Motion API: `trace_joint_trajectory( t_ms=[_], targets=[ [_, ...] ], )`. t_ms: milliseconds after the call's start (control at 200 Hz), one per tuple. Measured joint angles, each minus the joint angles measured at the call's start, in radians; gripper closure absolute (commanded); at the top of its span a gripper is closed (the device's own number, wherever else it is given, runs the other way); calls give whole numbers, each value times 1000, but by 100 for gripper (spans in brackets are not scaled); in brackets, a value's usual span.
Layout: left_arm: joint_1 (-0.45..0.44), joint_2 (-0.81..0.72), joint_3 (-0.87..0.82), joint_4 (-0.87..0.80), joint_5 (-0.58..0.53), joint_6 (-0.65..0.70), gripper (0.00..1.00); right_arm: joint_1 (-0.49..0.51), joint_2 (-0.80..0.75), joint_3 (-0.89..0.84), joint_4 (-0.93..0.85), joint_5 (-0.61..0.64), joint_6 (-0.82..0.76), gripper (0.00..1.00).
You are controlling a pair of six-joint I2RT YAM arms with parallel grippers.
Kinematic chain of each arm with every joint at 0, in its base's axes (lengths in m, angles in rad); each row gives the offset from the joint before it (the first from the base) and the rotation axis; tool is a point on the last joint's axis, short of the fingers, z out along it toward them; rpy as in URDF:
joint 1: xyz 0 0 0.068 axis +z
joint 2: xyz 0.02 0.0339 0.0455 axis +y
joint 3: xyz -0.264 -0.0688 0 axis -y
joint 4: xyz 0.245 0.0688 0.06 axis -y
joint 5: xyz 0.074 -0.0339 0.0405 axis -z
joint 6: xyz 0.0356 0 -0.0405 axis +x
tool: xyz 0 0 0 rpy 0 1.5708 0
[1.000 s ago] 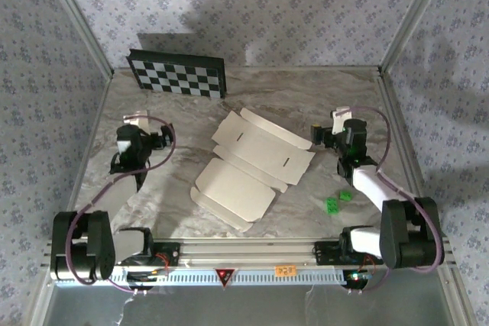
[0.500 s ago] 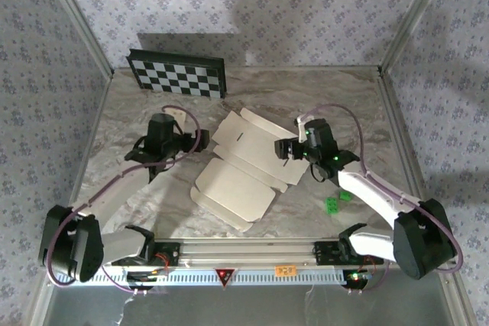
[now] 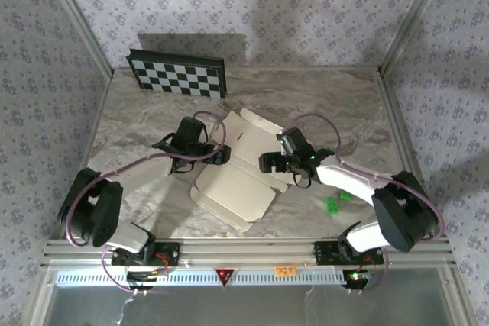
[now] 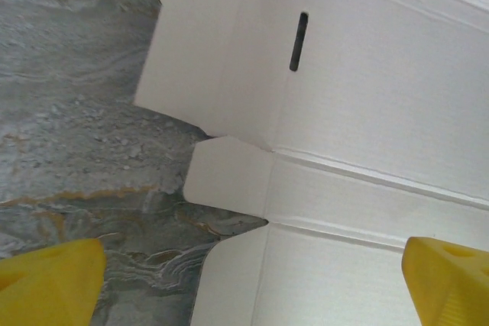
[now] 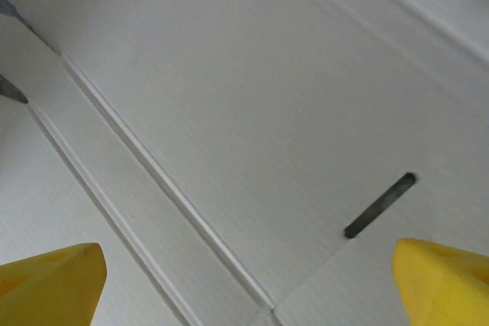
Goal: Fold the paper box
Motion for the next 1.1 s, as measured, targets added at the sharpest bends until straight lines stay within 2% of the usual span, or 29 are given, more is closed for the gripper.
trace_joint_trajectory(
  t_ms=[45,110,175,475,720,1099],
  targets=[
    [0,23,8,0,13,0,2,2,25,11,-4,-21,15,2],
    [0,51,16,0,33,0,11,2,53,20,-3,-49,34,2],
    [0,79,25,-8,59,3,14,2,79,24,-3,-73,48,3],
    [0,205,68,-54,169,2,20,-31,145,53,-22,-143,66,3],
    [3,203,60,-50,183,1,22,-102,171,83,-36,-184,57,3],
    [2,91,-75,-3,232,-85,25,-198,308,243,-81,-217,-42,8]
  ],
)
